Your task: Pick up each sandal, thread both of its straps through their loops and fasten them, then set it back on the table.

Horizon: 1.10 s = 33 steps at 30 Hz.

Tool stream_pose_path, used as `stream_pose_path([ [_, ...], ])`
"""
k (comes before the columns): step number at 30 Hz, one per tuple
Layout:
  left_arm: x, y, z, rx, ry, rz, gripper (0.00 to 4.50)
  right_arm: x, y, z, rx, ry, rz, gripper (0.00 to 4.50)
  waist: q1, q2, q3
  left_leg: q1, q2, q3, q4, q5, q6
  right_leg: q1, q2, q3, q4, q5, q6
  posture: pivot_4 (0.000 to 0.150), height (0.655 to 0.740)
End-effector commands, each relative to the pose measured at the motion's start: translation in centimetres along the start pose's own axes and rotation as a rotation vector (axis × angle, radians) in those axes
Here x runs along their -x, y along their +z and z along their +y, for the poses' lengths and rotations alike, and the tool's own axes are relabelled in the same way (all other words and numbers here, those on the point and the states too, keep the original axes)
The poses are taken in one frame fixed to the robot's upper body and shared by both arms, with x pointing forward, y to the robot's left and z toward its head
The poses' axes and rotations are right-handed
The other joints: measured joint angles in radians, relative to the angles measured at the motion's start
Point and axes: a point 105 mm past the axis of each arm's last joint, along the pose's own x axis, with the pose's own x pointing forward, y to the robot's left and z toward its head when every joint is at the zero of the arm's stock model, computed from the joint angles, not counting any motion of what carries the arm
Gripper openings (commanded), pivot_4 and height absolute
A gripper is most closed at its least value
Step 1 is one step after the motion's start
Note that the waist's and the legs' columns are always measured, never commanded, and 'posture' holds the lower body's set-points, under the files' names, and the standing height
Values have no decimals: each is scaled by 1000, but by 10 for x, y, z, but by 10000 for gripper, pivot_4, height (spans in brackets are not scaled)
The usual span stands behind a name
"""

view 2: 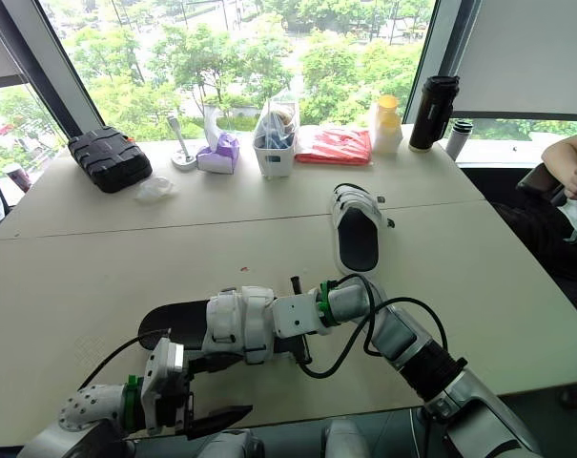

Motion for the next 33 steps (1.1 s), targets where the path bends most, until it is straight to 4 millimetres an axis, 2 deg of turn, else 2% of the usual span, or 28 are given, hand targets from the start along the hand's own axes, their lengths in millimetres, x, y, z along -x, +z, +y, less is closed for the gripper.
stream_pose_path([
  [1,-4,4,6,-14,19,-22,42867,-8,-49,42,-141,141,179,0,0,0,0,0,0,0,0,0,0,0,0,0,0,0,0,1500,7400],
  [10,-22,5,2,19,-5,-79,42867,-6,-49,43,-141,140,182,0,0,0,0,0,0,0,0,0,0,1,0,0,0,0,0,1500,7400],
  [13,-25,6,3,21,-12,-86,34568,-6,-49,43,-141,140,183,0,0,0,0,0,0,0,1,0,0,1,0,0,0,0,0,1500,7400],
  [20,-30,8,8,38,-5,-89,345,-7,-49,43,-143,137,181,0,1,0,0,0,0,0,0,0,0,1,0,0,0,0,0,1500,7400],
  [22,-30,7,7,53,-10,-83,345,-7,-49,43,-144,136,181,0,0,0,0,0,0,0,0,0,0,1,0,0,0,0,0,1500,7400],
  [26,-25,-8,-1,182,-51,7,345,-6,-49,44,-148,137,182,0,0,0,0,0,0,0,0,0,0,1,0,0,0,0,0,1500,7400],
  [29,-13,-26,-23,292,-151,142,345,-5,-49,46,-151,137,184,0,-4,2,-2,0,0,0,-1,0,0,1,0,0,0,0,0,1500,7400],
  [33,2,-43,-49,335,-270,294,345,-5,-50,45,-156,130,185,0,-6,5,-5,1,-1,2,-2,-3,5,1,-1,1,0,-3,1,1500,7400],
])
